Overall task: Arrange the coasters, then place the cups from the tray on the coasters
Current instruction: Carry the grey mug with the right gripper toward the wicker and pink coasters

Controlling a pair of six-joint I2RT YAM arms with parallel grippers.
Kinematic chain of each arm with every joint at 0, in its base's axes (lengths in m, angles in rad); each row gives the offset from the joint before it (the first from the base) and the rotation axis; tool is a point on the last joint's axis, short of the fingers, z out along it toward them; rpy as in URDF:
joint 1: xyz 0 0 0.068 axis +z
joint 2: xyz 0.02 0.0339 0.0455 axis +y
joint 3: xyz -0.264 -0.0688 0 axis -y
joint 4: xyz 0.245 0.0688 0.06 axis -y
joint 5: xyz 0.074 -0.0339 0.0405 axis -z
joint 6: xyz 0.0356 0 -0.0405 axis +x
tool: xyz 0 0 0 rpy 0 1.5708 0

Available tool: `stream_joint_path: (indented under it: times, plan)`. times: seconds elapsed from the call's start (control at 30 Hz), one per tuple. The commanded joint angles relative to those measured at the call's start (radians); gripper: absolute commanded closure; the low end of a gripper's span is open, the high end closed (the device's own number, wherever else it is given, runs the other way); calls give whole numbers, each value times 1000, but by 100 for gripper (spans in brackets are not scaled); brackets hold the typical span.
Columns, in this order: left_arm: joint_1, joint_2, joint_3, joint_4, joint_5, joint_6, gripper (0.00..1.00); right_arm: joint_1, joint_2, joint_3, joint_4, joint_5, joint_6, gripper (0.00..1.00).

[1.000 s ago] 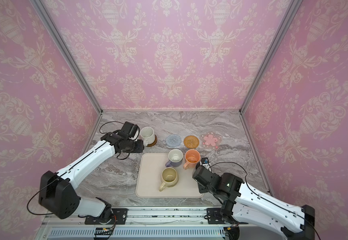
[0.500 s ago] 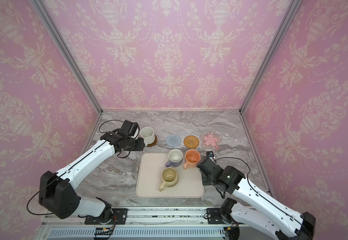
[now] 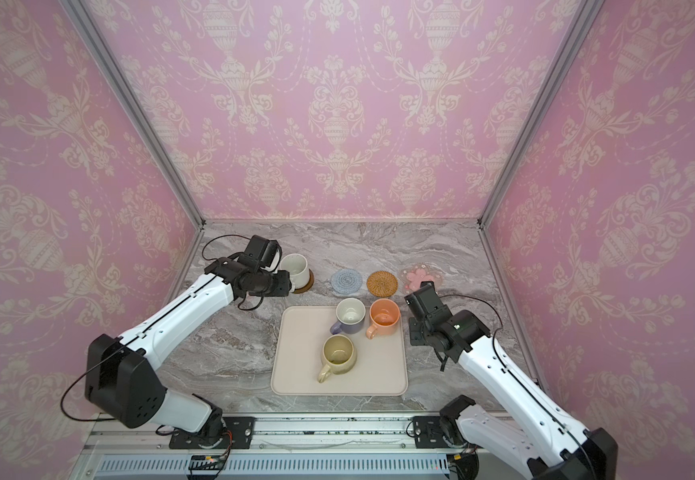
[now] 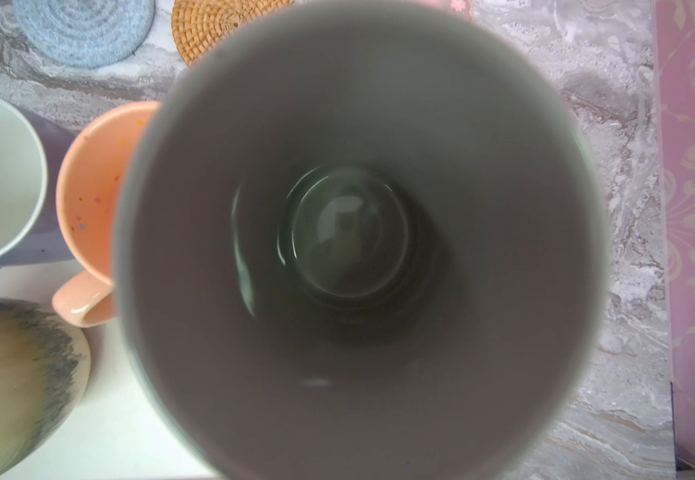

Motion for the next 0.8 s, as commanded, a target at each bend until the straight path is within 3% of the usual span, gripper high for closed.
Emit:
stream_joint_path:
  times: [0.0,0.23,0.47,0.77]
  plan:
    - [-7,10,23,-20,-9,28,51,-64,17,51,123,-32,-95,100]
    - [-8,13,55,-55,-18,40,51,-193,89,75,235,-117,-163,100]
    - [-8,18,78,-73,-30,46,51,-260,135,88,368,-140,-222,100]
    - [-6,43,133,-109,-47,60,50,-334,263,143,402,-196,-243,100]
